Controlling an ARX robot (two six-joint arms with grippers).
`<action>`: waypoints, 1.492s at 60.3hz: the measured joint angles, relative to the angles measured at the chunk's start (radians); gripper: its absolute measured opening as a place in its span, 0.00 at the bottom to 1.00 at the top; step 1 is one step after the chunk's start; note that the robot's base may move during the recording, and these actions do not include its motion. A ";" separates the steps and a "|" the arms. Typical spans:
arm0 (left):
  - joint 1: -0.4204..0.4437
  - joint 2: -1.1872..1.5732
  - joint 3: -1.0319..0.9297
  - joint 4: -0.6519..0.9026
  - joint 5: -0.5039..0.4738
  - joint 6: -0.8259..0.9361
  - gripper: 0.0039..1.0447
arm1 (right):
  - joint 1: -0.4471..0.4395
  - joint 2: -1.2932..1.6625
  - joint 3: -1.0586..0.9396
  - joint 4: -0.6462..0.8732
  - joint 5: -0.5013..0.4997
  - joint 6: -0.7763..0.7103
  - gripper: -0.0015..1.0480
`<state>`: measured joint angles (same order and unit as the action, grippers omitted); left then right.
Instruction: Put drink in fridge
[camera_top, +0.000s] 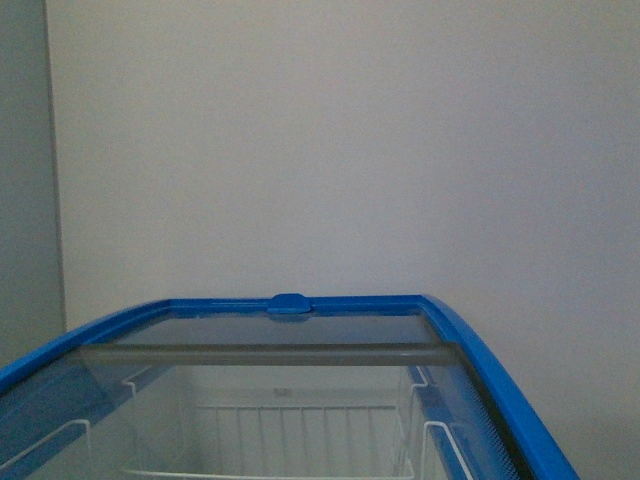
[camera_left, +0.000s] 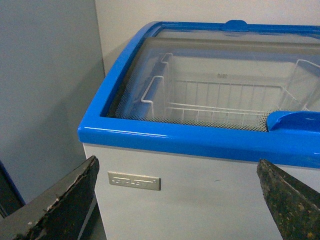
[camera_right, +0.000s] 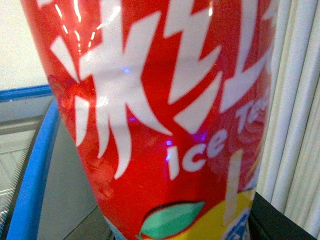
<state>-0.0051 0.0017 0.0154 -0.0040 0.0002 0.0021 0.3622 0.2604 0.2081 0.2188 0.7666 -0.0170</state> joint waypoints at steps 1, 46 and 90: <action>0.000 0.000 0.000 0.000 0.000 0.000 0.92 | 0.000 0.000 0.000 0.000 0.000 0.000 0.39; 0.129 1.073 0.351 0.427 0.676 0.351 0.92 | 0.002 0.000 0.000 0.000 0.000 0.000 0.39; 0.033 1.358 0.753 -0.004 0.793 1.047 0.92 | 0.002 0.000 0.000 0.000 0.000 0.000 0.39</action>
<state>0.0280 1.3602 0.7689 -0.0082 0.7937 1.0492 0.3637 0.2600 0.2081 0.2188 0.7670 -0.0166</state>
